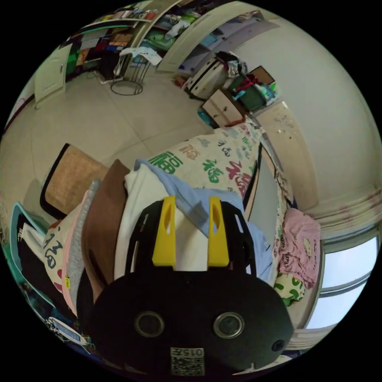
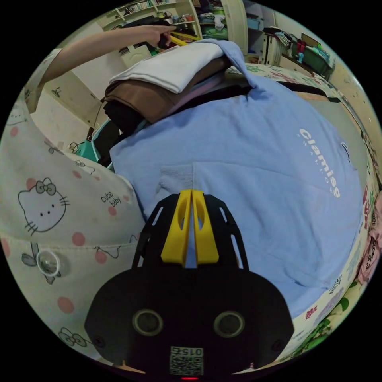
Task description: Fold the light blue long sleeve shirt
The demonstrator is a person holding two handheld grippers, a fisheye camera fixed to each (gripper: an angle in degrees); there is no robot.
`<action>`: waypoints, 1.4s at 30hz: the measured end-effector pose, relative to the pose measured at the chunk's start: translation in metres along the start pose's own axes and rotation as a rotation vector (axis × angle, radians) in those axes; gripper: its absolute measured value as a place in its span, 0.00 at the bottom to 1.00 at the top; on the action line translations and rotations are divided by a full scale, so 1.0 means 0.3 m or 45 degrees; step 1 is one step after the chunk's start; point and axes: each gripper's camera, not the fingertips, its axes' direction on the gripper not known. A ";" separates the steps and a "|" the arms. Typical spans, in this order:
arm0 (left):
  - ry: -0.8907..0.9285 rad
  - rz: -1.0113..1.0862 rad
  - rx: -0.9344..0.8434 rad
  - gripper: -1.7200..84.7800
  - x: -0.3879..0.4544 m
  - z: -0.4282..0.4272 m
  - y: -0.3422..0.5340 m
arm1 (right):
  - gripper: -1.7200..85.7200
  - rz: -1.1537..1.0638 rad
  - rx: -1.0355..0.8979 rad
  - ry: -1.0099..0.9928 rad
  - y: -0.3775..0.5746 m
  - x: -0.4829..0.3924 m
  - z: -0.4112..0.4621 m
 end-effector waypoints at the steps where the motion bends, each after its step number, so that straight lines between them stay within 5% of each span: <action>1: -0.025 0.000 0.022 0.11 0.009 0.000 0.008 | 0.01 0.001 0.002 -0.001 0.000 0.004 -0.001; 5: 0.006 0.031 0.090 0.05 0.075 -0.041 0.016 | 0.01 -0.020 0.007 0.002 -0.020 0.031 -0.020; 8: 0.071 0.300 0.286 0.02 0.291 -0.183 0.065 | 0.01 0.021 0.012 -0.028 -0.048 0.074 -0.055; 11: 0.143 0.912 0.497 0.02 0.700 -0.379 0.312 | 0.02 0.282 0.050 -0.126 -0.069 0.187 -0.139; 14: 0.271 1.556 0.525 0.02 1.026 -0.418 0.745 | 0.03 0.585 0.380 -0.216 0.027 0.351 -0.337; 18: 0.370 1.929 0.181 0.02 1.170 -0.162 1.254 | 0.07 0.987 0.729 -0.230 0.243 0.588 -0.558; 22: 0.251 1.943 -0.333 0.02 1.162 0.198 1.537 | 0.10 1.177 0.649 -0.175 0.334 0.716 -0.608; 35: 0.143 1.973 -0.342 0.03 1.358 0.118 1.591 | 0.19 1.136 0.782 -0.419 0.179 0.877 -0.929; 42: 0.175 1.856 -0.396 0.08 1.457 0.073 1.554 | 0.14 1.072 0.522 -0.436 -0.114 1.016 -1.067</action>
